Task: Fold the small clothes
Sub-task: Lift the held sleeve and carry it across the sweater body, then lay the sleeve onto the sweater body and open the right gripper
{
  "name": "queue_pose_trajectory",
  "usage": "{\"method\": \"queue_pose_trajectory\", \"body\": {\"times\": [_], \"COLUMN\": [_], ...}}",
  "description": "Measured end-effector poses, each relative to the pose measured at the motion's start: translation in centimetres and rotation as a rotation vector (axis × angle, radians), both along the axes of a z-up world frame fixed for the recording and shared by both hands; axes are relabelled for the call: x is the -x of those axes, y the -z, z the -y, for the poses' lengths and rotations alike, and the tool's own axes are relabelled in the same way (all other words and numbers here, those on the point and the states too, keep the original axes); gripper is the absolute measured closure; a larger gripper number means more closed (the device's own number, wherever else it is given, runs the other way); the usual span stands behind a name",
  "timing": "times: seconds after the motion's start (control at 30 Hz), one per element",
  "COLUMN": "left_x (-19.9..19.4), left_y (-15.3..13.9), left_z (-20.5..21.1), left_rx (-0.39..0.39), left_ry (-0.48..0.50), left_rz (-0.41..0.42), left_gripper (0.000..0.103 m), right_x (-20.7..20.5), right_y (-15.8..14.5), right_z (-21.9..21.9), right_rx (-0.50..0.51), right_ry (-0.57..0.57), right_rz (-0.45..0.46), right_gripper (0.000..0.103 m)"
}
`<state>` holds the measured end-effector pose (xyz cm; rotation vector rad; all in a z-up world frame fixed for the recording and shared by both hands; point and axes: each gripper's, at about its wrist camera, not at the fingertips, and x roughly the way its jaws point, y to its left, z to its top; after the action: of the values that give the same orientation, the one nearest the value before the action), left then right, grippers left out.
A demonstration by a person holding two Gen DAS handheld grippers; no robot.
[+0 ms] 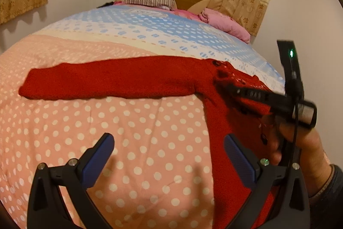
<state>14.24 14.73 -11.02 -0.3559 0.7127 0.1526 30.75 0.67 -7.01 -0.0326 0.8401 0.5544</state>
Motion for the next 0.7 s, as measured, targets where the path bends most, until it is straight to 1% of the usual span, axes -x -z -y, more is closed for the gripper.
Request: {"method": "queue_pose_trajectory", "body": {"times": [0.03,0.1,0.13,0.17,0.23,0.33,0.4,0.43,0.47,0.5,0.53,0.57,0.6,0.67,0.7], "left_x": [0.1,0.3,0.5,0.6,0.7,0.1,-0.7,-1.2,-1.9,-2.4,-3.4,-4.0,-4.7,-6.6,-7.4], "left_y": [-0.1,-0.5,-0.7,-1.0,-1.4,-2.0,-2.7,-3.2,-3.7,-4.1,-4.6,-4.8,-4.8,-4.6,-4.2], "left_z": [0.0,0.1,0.2,0.1,0.2,0.4,1.0,1.3,1.8,2.1,2.8,3.1,3.4,4.3,4.8], "left_rx": [-0.001,-0.019,-0.022,-0.021,-0.025,-0.027,-0.046,-0.063,-0.083,-0.1,-0.133,-0.149,-0.16,-0.173,-0.18], "left_ry": [0.002,0.005,0.01,0.017,0.024,0.037,0.057,0.066,0.077,0.083,0.089,0.087,0.085,0.086,0.089], "left_rz": [0.001,0.016,0.024,0.032,0.044,0.038,0.04,0.042,0.046,0.051,0.054,0.054,0.055,0.047,0.038], "left_gripper": [0.0,0.0,0.0,0.0,0.0,0.0,0.0,0.0,0.0,0.0,0.0,0.0,0.0,0.0,0.0], "right_x": [0.2,1.1,1.6,2.2,3.8,4.5,4.2,3.9,3.5,2.8,2.3,1.9,1.6,1.5,1.6], "right_y": [0.4,1.2,1.2,1.1,0.4,-0.7,-2.1,-2.5,-3.2,-3.8,-4.1,-4.3,-4.3,-3.9,-3.6], "right_z": [0.0,0.4,0.8,1.4,3.8,7.2,11.1,12.5,14.5,17.2,18.5,20.1,22.0,24.1,24.8], "right_rx": [0.002,0.024,0.036,0.041,0.041,0.072,0.051,0.041,0.026,0.011,0.016,0.044,0.11,0.152,0.145], "right_ry": [-0.014,-0.055,-0.072,-0.09,-0.109,-0.079,-0.006,0.022,0.07,0.146,0.186,0.248,0.334,0.414,0.414], "right_rz": [-0.016,-0.058,-0.062,-0.061,-0.028,-0.001,0.027,0.034,0.042,0.052,0.057,0.066,0.084,0.085,0.067], "right_gripper": [0.095,0.08,0.054,0.034,0.032,0.032,0.032,0.032,0.032,0.032,0.032,0.032,0.032,0.032,0.032]}}
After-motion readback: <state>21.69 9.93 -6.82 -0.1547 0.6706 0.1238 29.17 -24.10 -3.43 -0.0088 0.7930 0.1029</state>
